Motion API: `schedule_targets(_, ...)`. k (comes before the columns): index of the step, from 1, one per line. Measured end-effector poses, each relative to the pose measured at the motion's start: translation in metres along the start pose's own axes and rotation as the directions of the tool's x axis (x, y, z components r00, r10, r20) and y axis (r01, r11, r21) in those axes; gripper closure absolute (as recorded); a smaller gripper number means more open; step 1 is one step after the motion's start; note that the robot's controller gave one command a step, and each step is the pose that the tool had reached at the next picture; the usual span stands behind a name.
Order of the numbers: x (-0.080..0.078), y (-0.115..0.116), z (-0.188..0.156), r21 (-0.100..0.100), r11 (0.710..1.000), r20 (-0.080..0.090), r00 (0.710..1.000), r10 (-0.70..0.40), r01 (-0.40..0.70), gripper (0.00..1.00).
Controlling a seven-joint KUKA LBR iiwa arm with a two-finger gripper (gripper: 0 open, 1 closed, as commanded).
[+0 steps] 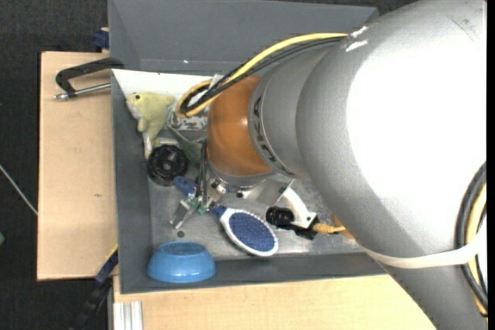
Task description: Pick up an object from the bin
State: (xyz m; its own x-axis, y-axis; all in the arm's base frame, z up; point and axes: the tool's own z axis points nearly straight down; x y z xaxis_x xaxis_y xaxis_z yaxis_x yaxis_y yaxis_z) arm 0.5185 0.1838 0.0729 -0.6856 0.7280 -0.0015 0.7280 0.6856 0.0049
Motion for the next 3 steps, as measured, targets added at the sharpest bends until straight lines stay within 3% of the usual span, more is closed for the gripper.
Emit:
schedule_targets(1, 0.0, 0.001, -0.001, 0.002, 1.0, -0.002, 1.0, -0.001, 0.001, 0.0)
schedule_targets(2, -0.001, 0.002, -0.002, -0.001, 1.0, 0.002, 1.0, -0.001, 0.001, 1.0)
schedule_targets(3, -0.002, 0.004, -0.075, -0.004, 1.0, 0.001, 1.0, -0.003, 0.003, 1.0)
